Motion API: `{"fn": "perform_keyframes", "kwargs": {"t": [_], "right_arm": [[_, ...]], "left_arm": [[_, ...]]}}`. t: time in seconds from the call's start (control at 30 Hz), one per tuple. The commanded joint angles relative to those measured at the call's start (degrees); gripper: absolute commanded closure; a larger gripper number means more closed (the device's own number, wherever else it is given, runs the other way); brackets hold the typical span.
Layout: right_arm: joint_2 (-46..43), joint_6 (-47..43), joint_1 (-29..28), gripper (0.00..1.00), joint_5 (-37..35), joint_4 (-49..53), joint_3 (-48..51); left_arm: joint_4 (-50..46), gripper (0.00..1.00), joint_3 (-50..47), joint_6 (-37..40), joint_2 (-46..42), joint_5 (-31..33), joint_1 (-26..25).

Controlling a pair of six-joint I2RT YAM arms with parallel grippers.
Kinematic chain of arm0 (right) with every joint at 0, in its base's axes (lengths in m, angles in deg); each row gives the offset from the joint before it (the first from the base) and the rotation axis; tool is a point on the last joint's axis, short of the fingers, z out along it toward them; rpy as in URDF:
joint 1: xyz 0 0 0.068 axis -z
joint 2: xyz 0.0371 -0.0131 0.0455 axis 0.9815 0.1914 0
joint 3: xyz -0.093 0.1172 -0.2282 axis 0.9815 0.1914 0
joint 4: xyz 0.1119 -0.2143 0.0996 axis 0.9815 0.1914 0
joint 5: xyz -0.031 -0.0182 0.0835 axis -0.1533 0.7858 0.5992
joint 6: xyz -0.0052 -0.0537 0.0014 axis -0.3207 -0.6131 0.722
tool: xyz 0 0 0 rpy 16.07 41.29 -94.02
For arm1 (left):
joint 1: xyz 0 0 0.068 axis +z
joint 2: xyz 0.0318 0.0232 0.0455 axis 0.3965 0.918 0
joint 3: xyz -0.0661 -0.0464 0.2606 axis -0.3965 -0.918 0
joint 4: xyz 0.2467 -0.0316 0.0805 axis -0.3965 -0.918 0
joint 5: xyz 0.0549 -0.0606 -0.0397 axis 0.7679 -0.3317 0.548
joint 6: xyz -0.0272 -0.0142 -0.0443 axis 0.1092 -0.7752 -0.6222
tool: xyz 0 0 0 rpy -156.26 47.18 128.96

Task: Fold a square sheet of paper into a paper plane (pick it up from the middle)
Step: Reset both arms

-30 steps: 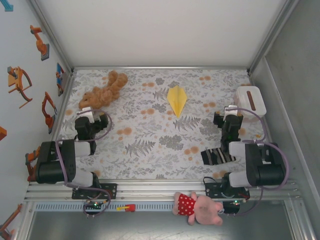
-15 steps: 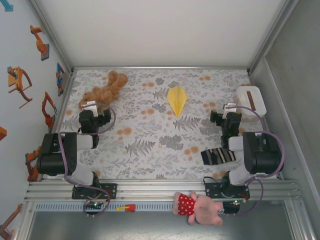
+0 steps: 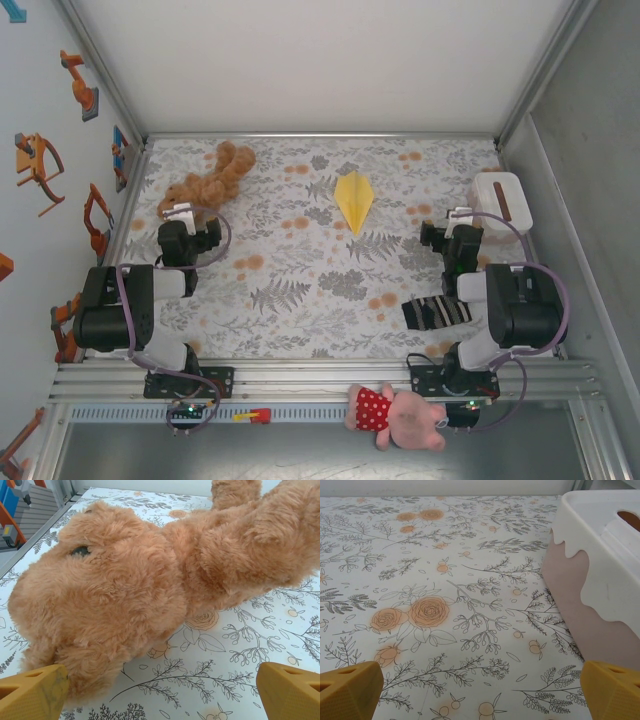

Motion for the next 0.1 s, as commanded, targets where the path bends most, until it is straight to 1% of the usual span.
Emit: {"fn": "perform_keyframes", "kwargs": {"t": [0.0, 0.07], "right_arm": [[-0.2, 0.4, 0.6, 0.0, 0.6, -0.1, -1.1], [-0.3, 0.3, 0.6, 0.0, 0.9, -0.2, -0.9]], "left_arm": [[-0.8, 0.04, 0.9, 0.9, 0.1, -0.1, 0.2], [-0.6, 0.04, 0.8, 1.0, 0.1, 0.0, 0.2]]}}
